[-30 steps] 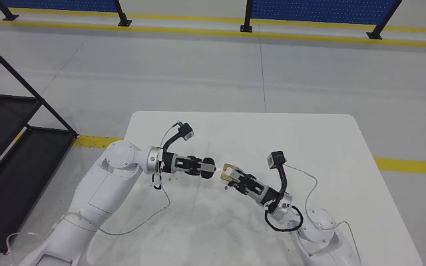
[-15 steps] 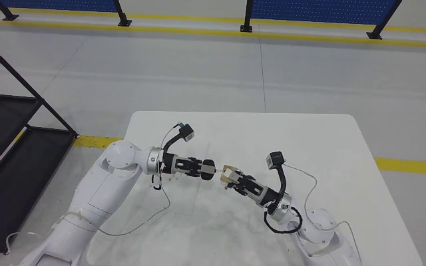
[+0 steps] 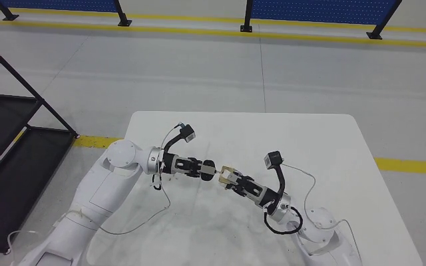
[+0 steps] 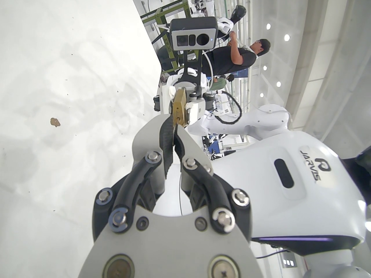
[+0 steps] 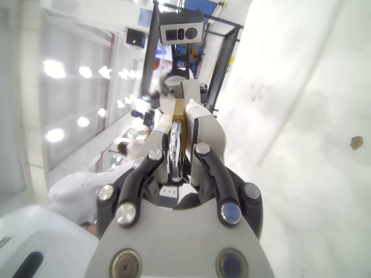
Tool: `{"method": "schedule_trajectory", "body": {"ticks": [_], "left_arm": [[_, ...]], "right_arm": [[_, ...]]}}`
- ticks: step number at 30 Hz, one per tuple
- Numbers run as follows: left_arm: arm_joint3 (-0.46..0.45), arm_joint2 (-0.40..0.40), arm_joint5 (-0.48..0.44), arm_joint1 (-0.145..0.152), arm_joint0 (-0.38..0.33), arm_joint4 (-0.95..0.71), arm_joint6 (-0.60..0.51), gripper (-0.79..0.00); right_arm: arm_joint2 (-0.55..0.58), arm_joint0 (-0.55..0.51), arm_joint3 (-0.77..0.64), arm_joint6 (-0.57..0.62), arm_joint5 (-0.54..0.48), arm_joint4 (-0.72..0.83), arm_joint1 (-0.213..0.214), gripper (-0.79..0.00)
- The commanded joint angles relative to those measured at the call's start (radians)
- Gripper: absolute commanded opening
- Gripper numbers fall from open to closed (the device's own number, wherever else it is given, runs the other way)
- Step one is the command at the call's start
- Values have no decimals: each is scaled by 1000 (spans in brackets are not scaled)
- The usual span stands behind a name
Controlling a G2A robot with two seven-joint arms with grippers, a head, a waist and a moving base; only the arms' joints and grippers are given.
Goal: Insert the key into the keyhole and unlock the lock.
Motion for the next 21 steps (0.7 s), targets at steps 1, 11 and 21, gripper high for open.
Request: {"method": "schedule_trajectory", "body": {"ticks": [1,11,21], "left_arm": [[3,3,-1,-1,-2,-5,-4,-785],[7,12,-4,-2,-9,-5,-10,-785],[7,18,-6,-3,-9,-15,-14,-785]], "right_arm": [[-3,2,0,2,0,2,1,-785],[-15,9,2,3,2,4,6,-785],[-20,10,2,-1,3,9,12,-785]]}}
